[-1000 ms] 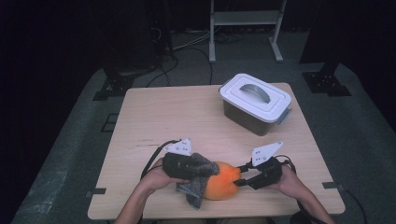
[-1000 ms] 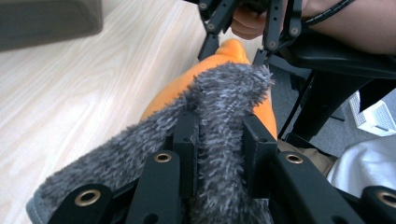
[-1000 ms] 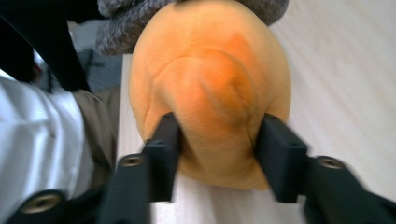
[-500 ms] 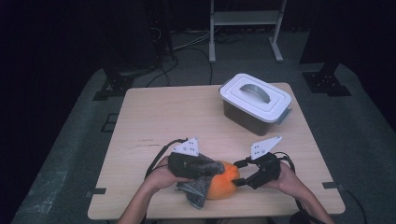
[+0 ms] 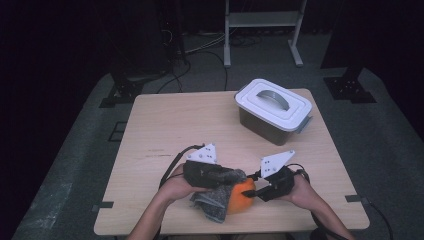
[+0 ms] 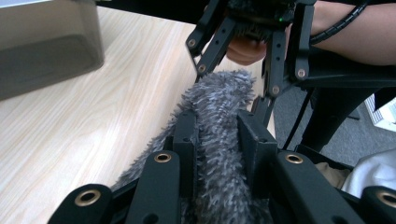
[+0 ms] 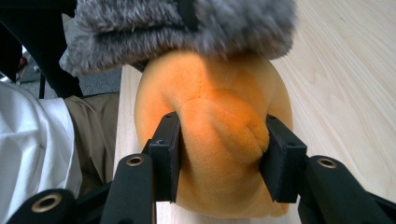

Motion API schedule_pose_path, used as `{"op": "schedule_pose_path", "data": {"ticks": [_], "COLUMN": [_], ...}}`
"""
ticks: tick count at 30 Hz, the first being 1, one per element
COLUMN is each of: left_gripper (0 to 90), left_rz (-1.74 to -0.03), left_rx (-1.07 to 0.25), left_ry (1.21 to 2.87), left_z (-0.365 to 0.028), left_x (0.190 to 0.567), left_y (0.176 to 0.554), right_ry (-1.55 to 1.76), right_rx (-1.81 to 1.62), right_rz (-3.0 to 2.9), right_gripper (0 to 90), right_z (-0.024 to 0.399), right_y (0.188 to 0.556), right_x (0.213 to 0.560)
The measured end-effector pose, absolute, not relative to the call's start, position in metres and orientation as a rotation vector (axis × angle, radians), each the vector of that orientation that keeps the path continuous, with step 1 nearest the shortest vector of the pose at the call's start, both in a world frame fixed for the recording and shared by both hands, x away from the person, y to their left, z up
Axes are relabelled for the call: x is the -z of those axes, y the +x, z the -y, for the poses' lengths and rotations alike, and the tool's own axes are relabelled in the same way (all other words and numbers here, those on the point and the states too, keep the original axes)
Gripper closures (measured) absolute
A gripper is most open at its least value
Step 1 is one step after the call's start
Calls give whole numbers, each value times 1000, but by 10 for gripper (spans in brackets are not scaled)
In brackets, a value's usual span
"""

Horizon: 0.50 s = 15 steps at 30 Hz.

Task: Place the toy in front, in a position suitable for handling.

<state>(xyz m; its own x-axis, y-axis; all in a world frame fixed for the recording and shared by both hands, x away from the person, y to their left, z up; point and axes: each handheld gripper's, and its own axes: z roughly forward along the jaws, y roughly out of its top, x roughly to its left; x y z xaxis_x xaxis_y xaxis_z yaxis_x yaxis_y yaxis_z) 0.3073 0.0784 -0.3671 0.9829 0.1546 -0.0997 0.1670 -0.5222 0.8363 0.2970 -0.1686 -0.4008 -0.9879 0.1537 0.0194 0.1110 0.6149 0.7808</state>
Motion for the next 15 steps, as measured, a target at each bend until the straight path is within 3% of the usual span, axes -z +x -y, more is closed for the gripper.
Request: {"op": "schedule_pose_path", "data": {"ticks": [15], "left_gripper": [707], "left_rz": [-327], "left_rx": [50], "left_ry": [2132], "left_z": [-104], "left_x": [391], "left_y": [315], "right_ry": [384], "right_rx": [-1403], "right_rz": [-2832], "right_gripper": [496], "right_z": [209], "right_y": [313], "right_x": [421]}}
